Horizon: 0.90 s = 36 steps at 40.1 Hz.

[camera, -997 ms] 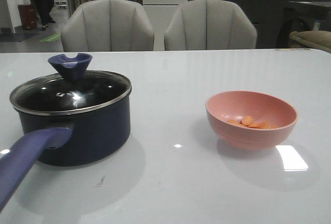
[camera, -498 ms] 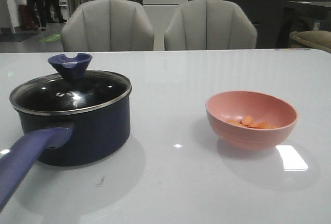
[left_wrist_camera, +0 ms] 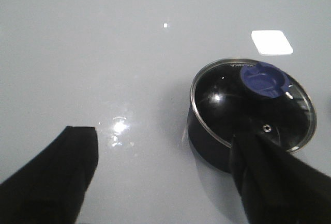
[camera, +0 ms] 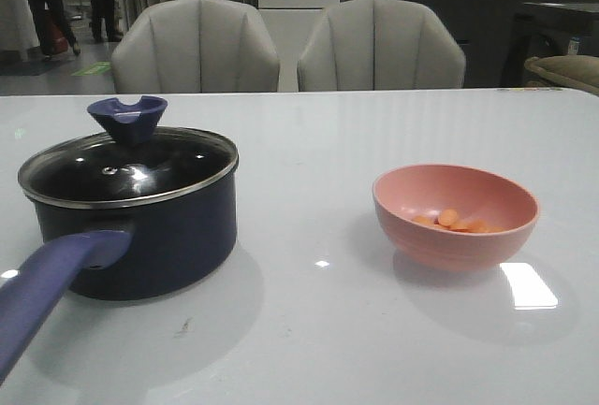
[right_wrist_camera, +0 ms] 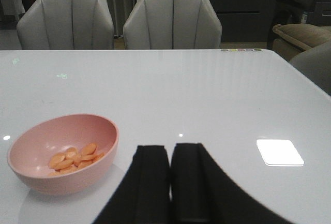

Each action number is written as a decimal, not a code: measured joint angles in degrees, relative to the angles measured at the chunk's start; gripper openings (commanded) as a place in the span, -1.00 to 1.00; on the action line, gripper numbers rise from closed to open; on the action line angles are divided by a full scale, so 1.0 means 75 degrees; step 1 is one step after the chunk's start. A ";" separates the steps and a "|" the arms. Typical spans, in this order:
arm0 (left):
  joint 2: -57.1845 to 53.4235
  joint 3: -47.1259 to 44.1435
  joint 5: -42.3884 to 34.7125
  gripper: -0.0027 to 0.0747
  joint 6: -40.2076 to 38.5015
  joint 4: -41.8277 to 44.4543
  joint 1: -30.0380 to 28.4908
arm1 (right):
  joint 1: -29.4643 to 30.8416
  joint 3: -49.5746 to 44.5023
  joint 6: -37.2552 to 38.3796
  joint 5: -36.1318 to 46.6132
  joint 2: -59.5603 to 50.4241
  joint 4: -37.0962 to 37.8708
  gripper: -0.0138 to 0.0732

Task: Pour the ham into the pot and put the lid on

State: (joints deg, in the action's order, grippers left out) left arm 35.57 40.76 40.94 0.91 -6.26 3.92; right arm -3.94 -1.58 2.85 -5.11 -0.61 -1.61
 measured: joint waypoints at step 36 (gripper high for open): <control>0.7198 0.5020 0.1717 0.59 -0.2828 0.1541 0.2993 | 0.0000 0.0000 0.0000 0.0000 0.0000 0.0000 -0.30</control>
State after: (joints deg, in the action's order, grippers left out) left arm 89.55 78.41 53.82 -20.30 5.29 26.37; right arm -3.94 -1.58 2.85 -5.11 -0.61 -1.61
